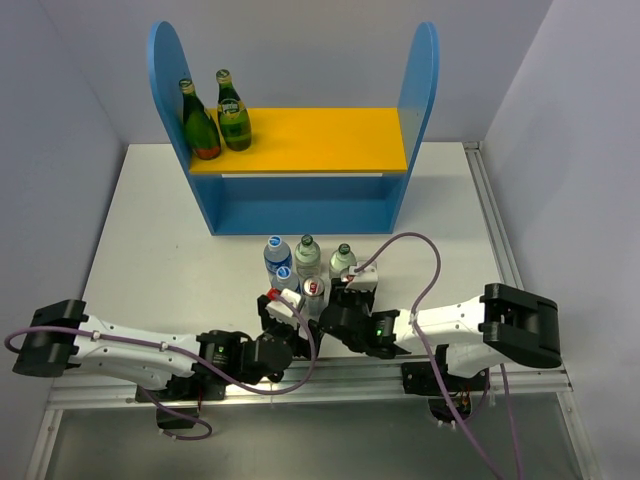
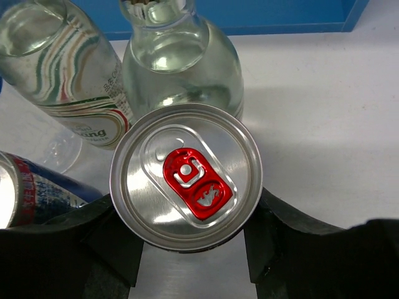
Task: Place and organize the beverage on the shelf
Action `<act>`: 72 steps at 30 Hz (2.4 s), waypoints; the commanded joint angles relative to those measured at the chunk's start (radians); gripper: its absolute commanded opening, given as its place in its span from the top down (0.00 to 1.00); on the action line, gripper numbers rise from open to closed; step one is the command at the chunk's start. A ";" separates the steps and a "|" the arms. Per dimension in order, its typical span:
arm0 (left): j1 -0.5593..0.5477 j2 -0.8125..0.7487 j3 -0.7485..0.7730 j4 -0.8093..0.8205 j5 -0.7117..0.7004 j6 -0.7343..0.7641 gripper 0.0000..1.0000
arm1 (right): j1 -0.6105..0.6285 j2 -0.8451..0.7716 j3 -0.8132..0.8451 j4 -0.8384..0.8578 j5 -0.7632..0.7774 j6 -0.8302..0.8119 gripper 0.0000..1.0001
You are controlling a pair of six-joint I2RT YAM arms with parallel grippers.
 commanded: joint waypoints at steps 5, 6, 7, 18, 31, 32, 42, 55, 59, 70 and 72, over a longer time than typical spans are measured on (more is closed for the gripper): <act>0.001 0.022 0.023 0.058 0.015 -0.009 0.03 | 0.011 -0.124 0.078 -0.240 0.099 0.141 1.00; 0.001 0.017 0.015 0.058 0.015 -0.016 0.03 | 0.034 -0.180 0.090 -0.280 0.116 0.169 1.00; 0.000 0.012 0.012 0.056 0.017 -0.018 0.03 | 0.049 -0.210 0.101 -0.326 0.131 0.187 1.00; 0.006 0.051 0.026 0.142 0.046 0.062 0.02 | 0.126 -0.497 0.440 -0.458 0.303 -0.332 1.00; 0.113 0.198 0.113 0.274 0.162 0.167 0.02 | -0.442 -0.212 0.935 -0.234 -0.356 -0.796 1.00; 0.122 0.213 0.121 0.283 0.179 0.177 0.02 | -0.473 -0.180 0.996 -0.250 -0.379 -0.785 1.00; 0.179 0.245 0.123 0.319 0.216 0.181 0.02 | -0.759 0.172 1.203 -0.278 -0.580 -0.690 1.00; 0.188 0.268 0.116 0.326 0.211 0.171 0.02 | -0.849 0.262 1.195 -0.279 -0.588 -0.630 0.85; 0.191 0.296 0.130 0.329 0.214 0.172 0.02 | -0.848 0.246 1.161 -0.271 -0.590 -0.624 0.14; 0.201 0.359 0.132 0.345 0.159 0.160 0.02 | -0.845 0.140 1.008 -0.233 -0.594 -0.586 0.00; 0.201 0.365 0.133 0.345 0.152 0.154 0.02 | -0.842 0.120 0.973 -0.236 -0.591 -0.577 0.00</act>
